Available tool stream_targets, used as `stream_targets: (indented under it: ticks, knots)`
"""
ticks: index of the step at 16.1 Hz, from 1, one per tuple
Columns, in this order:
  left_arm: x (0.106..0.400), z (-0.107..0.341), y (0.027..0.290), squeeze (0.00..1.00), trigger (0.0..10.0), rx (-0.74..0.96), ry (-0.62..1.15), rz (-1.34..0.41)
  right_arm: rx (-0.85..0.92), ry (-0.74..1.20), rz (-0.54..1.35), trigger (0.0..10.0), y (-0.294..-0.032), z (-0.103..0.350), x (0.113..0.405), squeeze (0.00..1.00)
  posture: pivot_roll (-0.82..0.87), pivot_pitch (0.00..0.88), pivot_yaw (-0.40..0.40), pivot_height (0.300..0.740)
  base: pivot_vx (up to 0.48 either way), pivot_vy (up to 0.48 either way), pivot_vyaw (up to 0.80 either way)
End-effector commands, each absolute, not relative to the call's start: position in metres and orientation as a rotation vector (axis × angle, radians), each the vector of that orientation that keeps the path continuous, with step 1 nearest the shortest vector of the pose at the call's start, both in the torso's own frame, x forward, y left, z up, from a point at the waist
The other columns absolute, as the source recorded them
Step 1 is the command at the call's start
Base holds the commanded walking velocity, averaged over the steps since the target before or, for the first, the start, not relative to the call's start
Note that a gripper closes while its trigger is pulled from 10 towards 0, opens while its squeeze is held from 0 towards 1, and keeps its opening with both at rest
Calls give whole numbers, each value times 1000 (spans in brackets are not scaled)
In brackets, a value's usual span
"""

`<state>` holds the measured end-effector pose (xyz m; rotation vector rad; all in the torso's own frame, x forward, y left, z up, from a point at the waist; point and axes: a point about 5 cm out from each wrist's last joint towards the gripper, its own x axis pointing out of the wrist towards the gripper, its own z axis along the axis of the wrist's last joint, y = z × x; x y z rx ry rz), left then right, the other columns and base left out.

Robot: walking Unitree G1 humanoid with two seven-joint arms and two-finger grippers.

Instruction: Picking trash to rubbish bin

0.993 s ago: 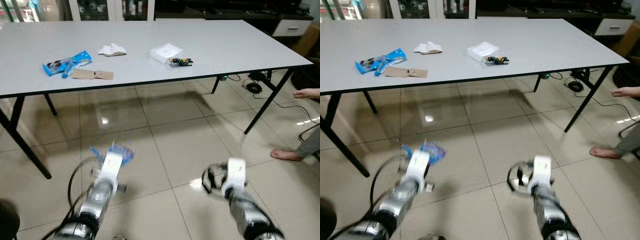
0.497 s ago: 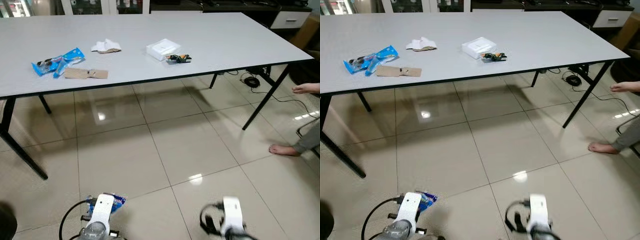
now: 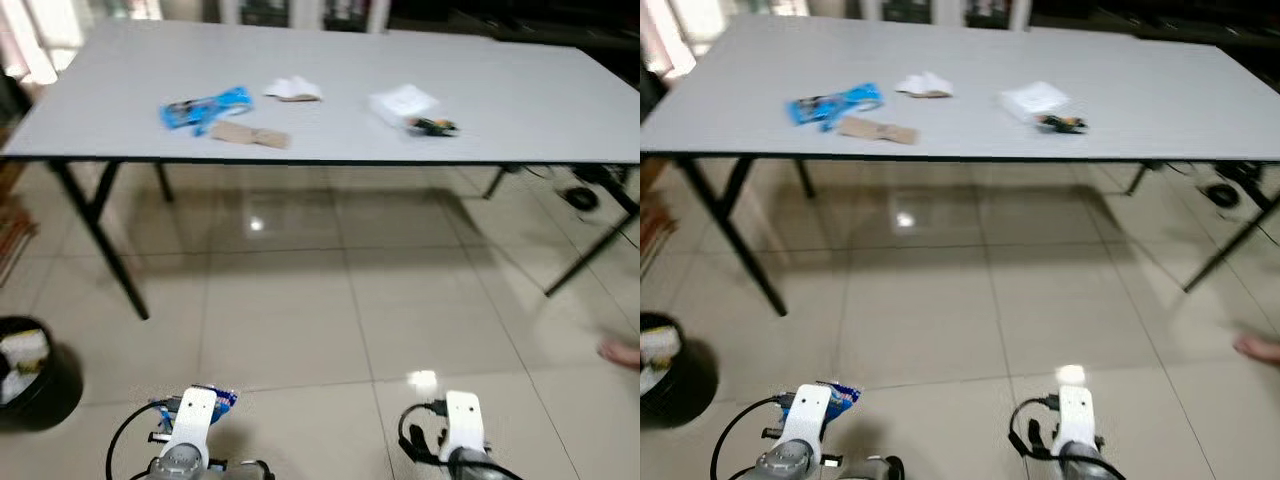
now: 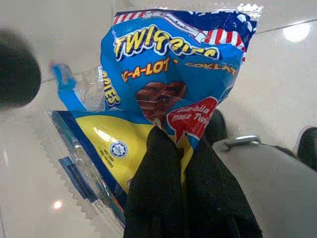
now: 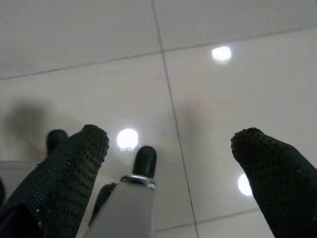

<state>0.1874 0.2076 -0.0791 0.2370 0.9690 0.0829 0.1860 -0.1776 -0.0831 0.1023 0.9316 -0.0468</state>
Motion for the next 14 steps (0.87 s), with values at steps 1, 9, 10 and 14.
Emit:
stream_targets:
  ticks: [1, 9, 10, 14]
  knots:
    - [186, -81, 205, 0, 10000, 250, 986, 83, 107, 937, -68, 10000, -181, -83, 185, 0, -45, 59, -80, 740, 0, 480, 800]
    - [185, -81, 204, 0, 10000, 252, 979, 64, 118, 962, -66, 10000, -181, -88, 177, 0, -48, 45, -76, 740, 0, 120, 800]
    - [185, -81, 204, 0, 10000, 250, 978, 65, 120, 963, -66, 10000, -181, -88, 176, 0, -48, 44, -76, 740, 0, 0, 800]
    - [184, -82, 204, 0, 10000, 251, 979, 64, 122, 963, -66, 10000, -181, -88, 175, 0, -48, 43, -76, 740, 0, 0, 800]
